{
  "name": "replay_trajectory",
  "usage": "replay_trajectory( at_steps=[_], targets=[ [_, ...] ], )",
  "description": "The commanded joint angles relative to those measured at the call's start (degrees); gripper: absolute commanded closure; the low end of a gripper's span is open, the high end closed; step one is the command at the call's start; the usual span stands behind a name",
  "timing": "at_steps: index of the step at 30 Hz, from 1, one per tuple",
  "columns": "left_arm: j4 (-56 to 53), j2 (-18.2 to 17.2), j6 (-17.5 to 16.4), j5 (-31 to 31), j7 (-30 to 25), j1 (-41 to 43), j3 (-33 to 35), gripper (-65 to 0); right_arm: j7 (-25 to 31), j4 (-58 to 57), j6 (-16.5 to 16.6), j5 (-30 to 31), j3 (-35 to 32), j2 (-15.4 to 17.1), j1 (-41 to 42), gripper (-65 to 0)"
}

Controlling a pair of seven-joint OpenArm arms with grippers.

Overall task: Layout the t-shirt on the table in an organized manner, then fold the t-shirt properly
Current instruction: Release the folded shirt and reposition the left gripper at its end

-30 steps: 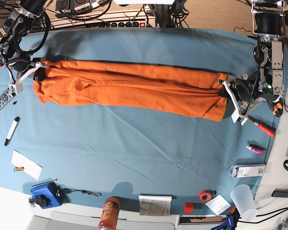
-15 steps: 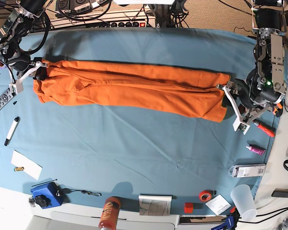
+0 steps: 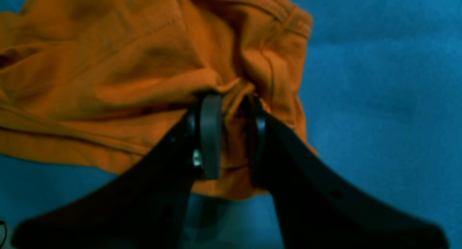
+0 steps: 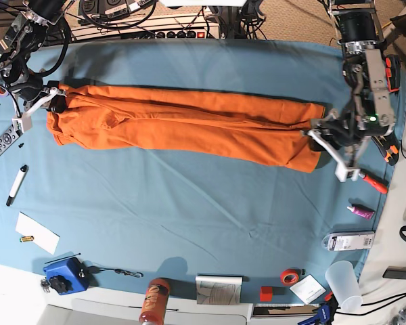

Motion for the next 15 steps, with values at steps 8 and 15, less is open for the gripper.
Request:
replay_trajectory(
  at_steps=[8,15],
  targets=[
    [-12.22,-0.63,-9.4,-18.8,3.3,-0.85,-5.6,-34.5,0.24,0.79,0.04,0.79,0.44,1.29,0.48,-12.5],
    [-17.57,-0.66,-11.67,-23.98,5.01,-0.85,-5.6,-30.9,0.46,0.79,0.04,0.79,0.44,1.29,0.48,-12.5]
  ],
)
